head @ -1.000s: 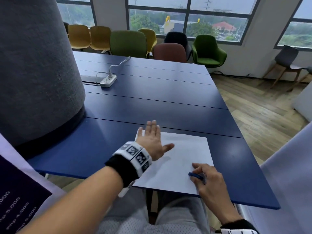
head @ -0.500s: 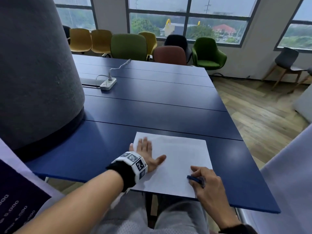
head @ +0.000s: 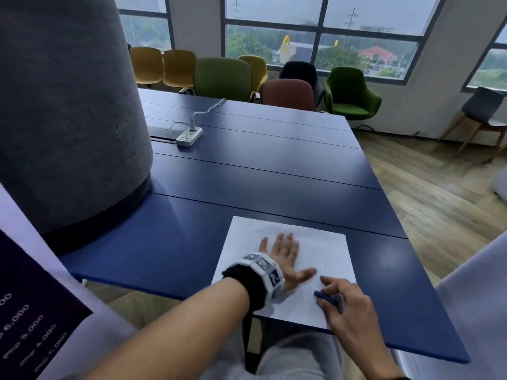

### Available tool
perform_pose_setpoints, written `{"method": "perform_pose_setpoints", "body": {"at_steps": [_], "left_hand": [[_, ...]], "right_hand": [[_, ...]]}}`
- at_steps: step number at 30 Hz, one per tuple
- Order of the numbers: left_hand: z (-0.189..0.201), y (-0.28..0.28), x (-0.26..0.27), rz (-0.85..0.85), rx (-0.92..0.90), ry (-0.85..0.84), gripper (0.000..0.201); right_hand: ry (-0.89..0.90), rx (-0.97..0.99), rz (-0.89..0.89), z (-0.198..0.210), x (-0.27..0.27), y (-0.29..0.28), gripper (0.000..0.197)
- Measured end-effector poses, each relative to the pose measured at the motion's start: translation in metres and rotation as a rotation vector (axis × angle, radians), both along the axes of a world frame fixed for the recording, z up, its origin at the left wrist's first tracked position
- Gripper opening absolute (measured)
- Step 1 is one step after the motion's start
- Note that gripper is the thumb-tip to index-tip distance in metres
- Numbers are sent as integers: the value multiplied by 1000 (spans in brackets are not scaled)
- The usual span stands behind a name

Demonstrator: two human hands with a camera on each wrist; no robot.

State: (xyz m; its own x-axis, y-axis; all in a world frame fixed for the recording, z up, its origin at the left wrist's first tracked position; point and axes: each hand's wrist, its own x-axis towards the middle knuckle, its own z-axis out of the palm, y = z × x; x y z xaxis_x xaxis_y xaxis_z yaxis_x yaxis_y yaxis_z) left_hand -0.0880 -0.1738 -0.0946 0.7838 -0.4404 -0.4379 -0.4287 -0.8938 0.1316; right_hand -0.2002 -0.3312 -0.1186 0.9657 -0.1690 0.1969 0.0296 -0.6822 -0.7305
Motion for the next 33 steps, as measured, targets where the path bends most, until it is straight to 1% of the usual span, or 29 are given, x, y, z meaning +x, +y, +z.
{"method": "perform_pose_setpoints", "body": {"at_steps": [1,4,5,6,7,8,11,12,14,16,17,21,23,25,28,30,32,33], "left_hand": [[0,13,5,81,-2,-10,88],[2,55,19,400,27,-66,95],[4,66,22,486,37,-86,98],[6,71,25,524,47,-101,99],[8,71,26,503,54,-107,98],[8,66,26,425,56,-106,95],[6,32,8,80,5,-56,83],[4,21,1,-6,-13,-28,81],[0,11,-10,-94,-4,12,80],[1,24,-8,-81,28,10,79],[3,38,-5,-34,47,5,79],[10,96,12,248,144,-45,85],[13,105,15,308,183,-86,88],[20,98,17,232,159,-110,89],[33,79,15,46,10,-33,95],[37,69,12,12,-18,19,104],[41,62,11,19,0,27,112],[43,60,11,19,6,20,112]], "right_hand": [[2,9,4,-1,0,0,36],[-6,19,18,-4,-1,2,38],[-7,19,20,-5,-1,2,39],[-2,17,19,-6,0,1,39],[7,12,17,-7,0,0,37],[17,4,13,-7,0,-1,35],[11,-9,12,-4,0,0,32],[1,-14,15,-3,0,0,32],[-11,-26,30,-1,-1,0,32],[-13,-37,36,-1,0,1,28],[-13,-37,38,-2,-1,0,26],[-21,-50,55,-2,0,1,25],[-18,-58,59,-2,1,1,26],[-13,-64,60,-2,2,0,25],[-1,-77,58,1,3,-1,24],[13,-86,52,4,2,0,24],[46,-80,52,9,3,0,25],[63,-77,53,14,5,-1,24]]}}
